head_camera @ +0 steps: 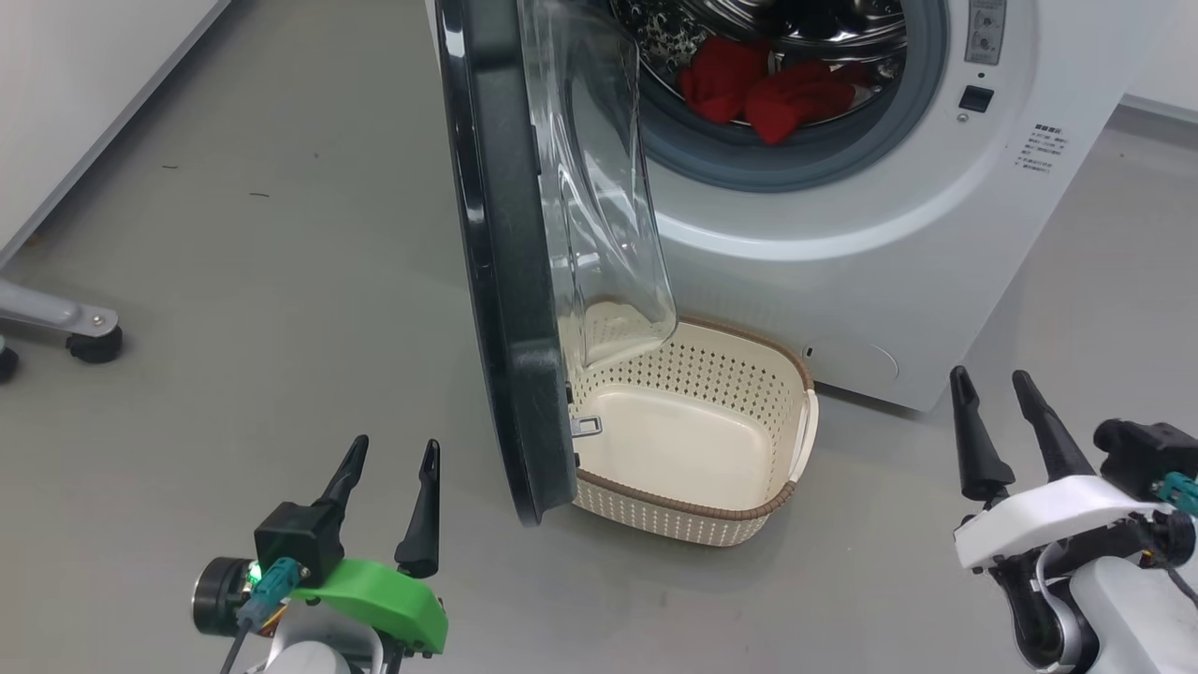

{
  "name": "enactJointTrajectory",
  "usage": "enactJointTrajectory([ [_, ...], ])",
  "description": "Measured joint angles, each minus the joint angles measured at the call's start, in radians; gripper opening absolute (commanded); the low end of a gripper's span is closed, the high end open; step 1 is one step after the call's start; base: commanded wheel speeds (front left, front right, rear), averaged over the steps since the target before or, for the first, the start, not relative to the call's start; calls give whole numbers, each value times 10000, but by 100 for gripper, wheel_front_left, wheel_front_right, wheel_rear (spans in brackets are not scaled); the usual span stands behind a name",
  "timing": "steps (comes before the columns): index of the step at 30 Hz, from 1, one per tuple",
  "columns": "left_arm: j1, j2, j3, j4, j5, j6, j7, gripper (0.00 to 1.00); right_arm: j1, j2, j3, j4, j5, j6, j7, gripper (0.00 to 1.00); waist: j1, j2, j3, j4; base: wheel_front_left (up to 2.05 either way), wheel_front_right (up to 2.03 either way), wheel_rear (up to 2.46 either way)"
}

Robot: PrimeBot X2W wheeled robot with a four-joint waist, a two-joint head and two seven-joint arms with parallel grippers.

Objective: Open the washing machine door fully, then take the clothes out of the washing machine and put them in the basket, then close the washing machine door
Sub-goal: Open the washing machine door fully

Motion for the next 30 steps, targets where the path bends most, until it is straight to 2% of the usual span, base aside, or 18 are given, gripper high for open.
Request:
enactJointTrajectory([
  [6, 14, 36, 58, -8, 0, 31, 19, 100, 4, -159, 144, -468, -1954, -587, 259, 100, 0, 0, -23, -25, 0, 0, 0],
  [8, 20, 54, 73, -35, 0, 59, 44, 100, 12, -23, -357, -1020, -2677, -918, 303, 100, 0, 0, -15, -47, 0, 0, 0],
  [11, 21, 61, 73, -54, 0, 61, 54, 100, 111, 178, -533, -1319, -3160, -1083, 303, 100, 0, 0, 4, -70, 0, 0, 0],
  [14, 22, 73, 73, -67, 0, 63, 54, 100, 530, 495, -652, -1440, -3298, -1212, 303, 100, 0, 0, 18, -86, 0, 0, 0],
  [18, 24, 75, 84, -84, 0, 71, 56, 100, 1059, 796, -807, -1522, -3532, -1221, 303, 100, 0, 0, 29, -104, 0, 0, 0],
  [30, 182, 79, 86, -88, 0, 73, 136, 100, 1683, 1243, -1097, -1544, -4149, -1308, 303, 100, 0, 0, 2, -169, 0, 0, 0],
])
